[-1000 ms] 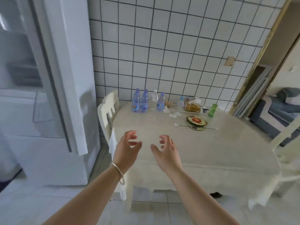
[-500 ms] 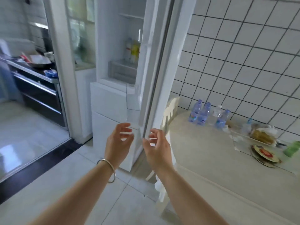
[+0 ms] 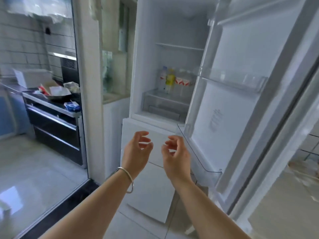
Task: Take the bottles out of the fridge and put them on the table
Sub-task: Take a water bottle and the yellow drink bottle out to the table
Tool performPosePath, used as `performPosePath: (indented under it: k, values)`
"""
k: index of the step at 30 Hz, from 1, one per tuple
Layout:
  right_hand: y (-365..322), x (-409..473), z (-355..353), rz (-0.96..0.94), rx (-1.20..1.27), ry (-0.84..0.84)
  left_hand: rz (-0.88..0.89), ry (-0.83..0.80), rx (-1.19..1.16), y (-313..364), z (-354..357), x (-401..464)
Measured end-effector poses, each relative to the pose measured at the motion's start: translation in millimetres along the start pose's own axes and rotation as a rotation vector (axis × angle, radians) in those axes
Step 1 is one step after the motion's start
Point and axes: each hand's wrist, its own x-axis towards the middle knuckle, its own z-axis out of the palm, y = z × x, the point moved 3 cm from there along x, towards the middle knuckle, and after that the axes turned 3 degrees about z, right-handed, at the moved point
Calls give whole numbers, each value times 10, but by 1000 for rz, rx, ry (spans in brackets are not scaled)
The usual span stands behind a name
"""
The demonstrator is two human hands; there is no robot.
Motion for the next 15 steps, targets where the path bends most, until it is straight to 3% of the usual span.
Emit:
performPosePath:
  k: [6,15]
  values:
    - [78,833,686,57,-29,25,-50,-37,-52,-511,-156,901]
    - [457,2885,1505,242,8,87,-72,-42,-45,-1067,16,2709]
